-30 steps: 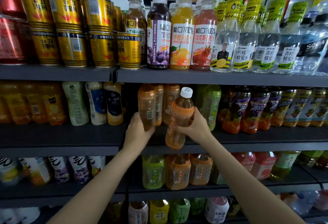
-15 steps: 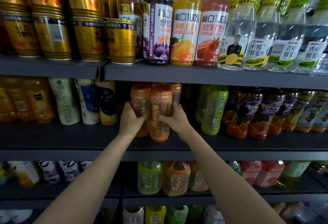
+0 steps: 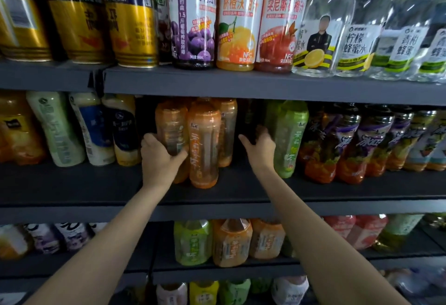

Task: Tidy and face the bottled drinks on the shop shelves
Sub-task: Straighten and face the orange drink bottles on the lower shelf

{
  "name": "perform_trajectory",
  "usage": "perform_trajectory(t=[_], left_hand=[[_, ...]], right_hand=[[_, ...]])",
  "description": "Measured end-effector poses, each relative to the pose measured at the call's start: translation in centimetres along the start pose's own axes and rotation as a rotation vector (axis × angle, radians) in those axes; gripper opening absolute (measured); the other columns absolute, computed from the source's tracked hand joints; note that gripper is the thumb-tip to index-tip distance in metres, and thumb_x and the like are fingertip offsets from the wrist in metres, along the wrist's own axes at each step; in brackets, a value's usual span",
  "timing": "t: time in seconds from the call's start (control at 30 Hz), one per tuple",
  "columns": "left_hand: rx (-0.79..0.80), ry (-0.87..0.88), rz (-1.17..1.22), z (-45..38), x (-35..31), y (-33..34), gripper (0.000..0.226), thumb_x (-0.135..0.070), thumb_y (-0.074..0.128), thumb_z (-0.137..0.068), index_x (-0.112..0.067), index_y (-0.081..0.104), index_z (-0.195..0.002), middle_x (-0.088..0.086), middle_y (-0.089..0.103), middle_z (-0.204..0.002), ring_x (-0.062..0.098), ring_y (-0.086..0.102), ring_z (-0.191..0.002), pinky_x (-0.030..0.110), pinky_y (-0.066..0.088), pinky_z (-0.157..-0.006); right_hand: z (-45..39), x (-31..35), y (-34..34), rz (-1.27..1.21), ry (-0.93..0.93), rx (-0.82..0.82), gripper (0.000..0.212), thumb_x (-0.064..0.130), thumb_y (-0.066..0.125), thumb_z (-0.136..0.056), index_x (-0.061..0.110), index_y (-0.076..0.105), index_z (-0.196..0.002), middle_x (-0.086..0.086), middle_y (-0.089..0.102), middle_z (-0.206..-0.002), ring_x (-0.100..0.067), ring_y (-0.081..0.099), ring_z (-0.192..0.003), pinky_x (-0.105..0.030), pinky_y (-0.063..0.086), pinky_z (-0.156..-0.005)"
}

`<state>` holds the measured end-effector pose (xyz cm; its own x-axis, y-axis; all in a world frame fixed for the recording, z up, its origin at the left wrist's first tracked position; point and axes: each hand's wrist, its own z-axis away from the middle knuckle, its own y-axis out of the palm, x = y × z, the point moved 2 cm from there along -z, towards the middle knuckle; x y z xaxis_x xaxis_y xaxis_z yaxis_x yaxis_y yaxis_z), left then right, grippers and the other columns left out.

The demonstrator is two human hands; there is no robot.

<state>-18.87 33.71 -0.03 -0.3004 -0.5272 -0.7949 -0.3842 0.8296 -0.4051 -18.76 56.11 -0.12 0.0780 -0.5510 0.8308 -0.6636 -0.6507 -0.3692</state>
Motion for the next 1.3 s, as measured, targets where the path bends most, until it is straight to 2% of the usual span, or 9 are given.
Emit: perform_trajectory(t=[0.17,0.3,0.43,0.7,0.93,1.03,1.17,1.23,1.3], left_hand=[[-0.013,0.036,-0.017,-0.4,0.7,0.2,0.059,-0.028,0.078,-0.072,-0.009,0.035,-0.106,0.014,0.043,-0.11,0.032,0.047,-0.108,0.047,0.045,-0.089],[-0.039,0.09,0.011,-0.6,1.5,0.6,0.058,-0.028,0.079,-0.07,-0.013,0.032,-0.1,0.012,0.043,-0.104,0.03,0.048,-0.102,0.046,0.046,-0.084],[-0.057,0.117,0.074,-0.8,2.3,1.2,0.058,-0.034,0.079,-0.069,-0.019,0.033,-0.1,0.011,0.047,-0.105,0.027,0.051,-0.101,0.046,0.048,-0.084],[-0.012,0.083,0.065,-0.5,1.3,0.6,0.057,-0.031,0.078,-0.072,-0.019,0.03,-0.1,0.011,0.044,-0.107,0.027,0.048,-0.106,0.045,0.044,-0.091],[0.046,0.014,0.058,0.1,0.2,-0.3,0.059,-0.029,0.077,-0.074,-0.007,0.037,-0.111,0.015,0.042,-0.115,0.029,0.044,-0.111,0.033,0.039,-0.088],[0.05,-0.053,0.006,0.7,-0.5,-1.3,0.067,-0.03,0.074,-0.077,0.0,0.037,-0.123,0.019,0.039,-0.125,0.033,0.038,-0.119,0.038,0.037,-0.096],[-0.113,0.172,0.07,3.8,-2.1,-3.9,0.047,-0.022,0.068,-0.083,-0.005,0.044,-0.119,0.013,0.042,-0.12,0.024,0.042,-0.114,0.03,0.039,-0.093],[0.035,0.29,0.132,5.6,-3.1,-4.2,0.035,-0.017,0.063,-0.086,-0.008,0.047,-0.116,0.005,0.048,-0.112,0.016,0.047,-0.107,0.023,0.039,-0.087],[0.364,0.291,0.173,6.9,-3.8,-3.8,0.042,-0.023,0.062,-0.088,-0.013,0.044,-0.125,-0.001,0.049,-0.117,0.011,0.047,-0.11,0.023,0.039,-0.093]], right_hand=[[-4.5,-0.9,3.7,0.14,0.092,0.1,0.059,0.024,0.057,-0.094,0.002,0.031,-0.142,-0.018,0.045,-0.139,-0.032,0.046,-0.127,-0.037,0.039,-0.104],[-7.5,-3.3,6.4,0.202,0.143,0.08,0.044,0.025,0.051,-0.097,0.0,0.042,-0.132,-0.019,0.053,-0.126,-0.031,0.053,-0.113,-0.038,0.045,-0.096],[-8.8,-3.9,8.0,0.24,0.164,-0.029,0.037,0.016,0.038,-0.101,-0.004,0.043,-0.132,-0.023,0.05,-0.13,-0.034,0.05,-0.119,-0.039,0.041,-0.101],[-3.6,-1.8,5.2,0.17,0.142,-0.053,0.044,0.019,0.058,-0.092,0.0,0.042,-0.128,-0.02,0.054,-0.126,-0.034,0.054,-0.116,-0.036,0.043,-0.091],[3.5,0.3,0.5,0.218,0.124,0.006,0.055,0.026,0.067,-0.086,-0.001,0.039,-0.125,-0.019,0.052,-0.125,-0.034,0.051,-0.117,-0.037,0.043,-0.088],[5.6,1.4,-1.6,0.227,0.101,0.099,0.055,0.026,0.071,-0.082,0.001,0.038,-0.118,-0.018,0.053,-0.122,-0.035,0.051,-0.116,-0.038,0.043,-0.087],[6.5,2.1,-4.9,0.072,0.129,0.321,0.071,0.011,0.08,-0.073,0.009,0.033,-0.127,-0.01,0.056,-0.121,-0.029,0.054,-0.115,-0.038,0.048,-0.09],[7.5,2.5,-6.3,-0.075,0.157,0.439,0.073,0.003,0.079,-0.071,0.018,0.036,-0.128,-0.002,0.058,-0.116,-0.023,0.055,-0.115,-0.033,0.05,-0.087],[9.2,3.2,-7.2,-0.277,0.204,0.552,0.07,-0.004,0.074,-0.075,0.022,0.039,-0.13,-0.001,0.062,-0.114,-0.021,0.059,-0.112,-0.031,0.053,-0.084]])
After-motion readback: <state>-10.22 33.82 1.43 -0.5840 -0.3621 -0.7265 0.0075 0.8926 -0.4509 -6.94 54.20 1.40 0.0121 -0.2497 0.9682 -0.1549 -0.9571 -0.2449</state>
